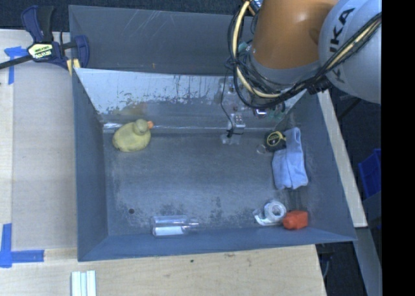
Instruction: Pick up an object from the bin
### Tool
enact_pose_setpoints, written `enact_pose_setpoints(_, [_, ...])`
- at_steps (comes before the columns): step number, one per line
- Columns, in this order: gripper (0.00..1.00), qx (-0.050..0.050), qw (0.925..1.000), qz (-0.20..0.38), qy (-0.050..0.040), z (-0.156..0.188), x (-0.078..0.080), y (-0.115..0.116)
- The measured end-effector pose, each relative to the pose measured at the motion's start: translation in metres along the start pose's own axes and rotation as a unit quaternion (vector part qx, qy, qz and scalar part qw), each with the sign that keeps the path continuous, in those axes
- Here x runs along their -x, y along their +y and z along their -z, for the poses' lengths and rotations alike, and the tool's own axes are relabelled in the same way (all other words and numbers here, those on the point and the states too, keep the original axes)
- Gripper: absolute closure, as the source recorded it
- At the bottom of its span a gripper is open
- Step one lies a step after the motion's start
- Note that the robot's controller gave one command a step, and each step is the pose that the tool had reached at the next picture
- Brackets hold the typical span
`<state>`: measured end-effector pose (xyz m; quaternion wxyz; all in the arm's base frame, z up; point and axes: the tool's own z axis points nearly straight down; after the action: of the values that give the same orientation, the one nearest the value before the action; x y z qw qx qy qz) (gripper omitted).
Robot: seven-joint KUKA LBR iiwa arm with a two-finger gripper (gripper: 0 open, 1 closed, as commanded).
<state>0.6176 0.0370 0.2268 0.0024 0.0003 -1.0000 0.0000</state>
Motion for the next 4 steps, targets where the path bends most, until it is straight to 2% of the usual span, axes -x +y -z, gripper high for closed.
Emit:
enact_pose_setpoints(1, [0.00, 0.000, 1.0000, 0.000, -0.0043, 0.005, 0.001, 0.000])
enact_pose_setpoints(2, [0.00, 0.000, 0.9977, 0.067, -0.0021, -0.071, -0.041, 0.025])
enact_pose_setpoints(3, [0.00, 0.000, 1.0000, -0.007, -0.0030, -0.129, -0.039, 0.029])
enact_pose_setpoints(4, [0.00, 0.000, 0.9991, 0.042, -0.0044, -0.144, -0.028, -0.003])
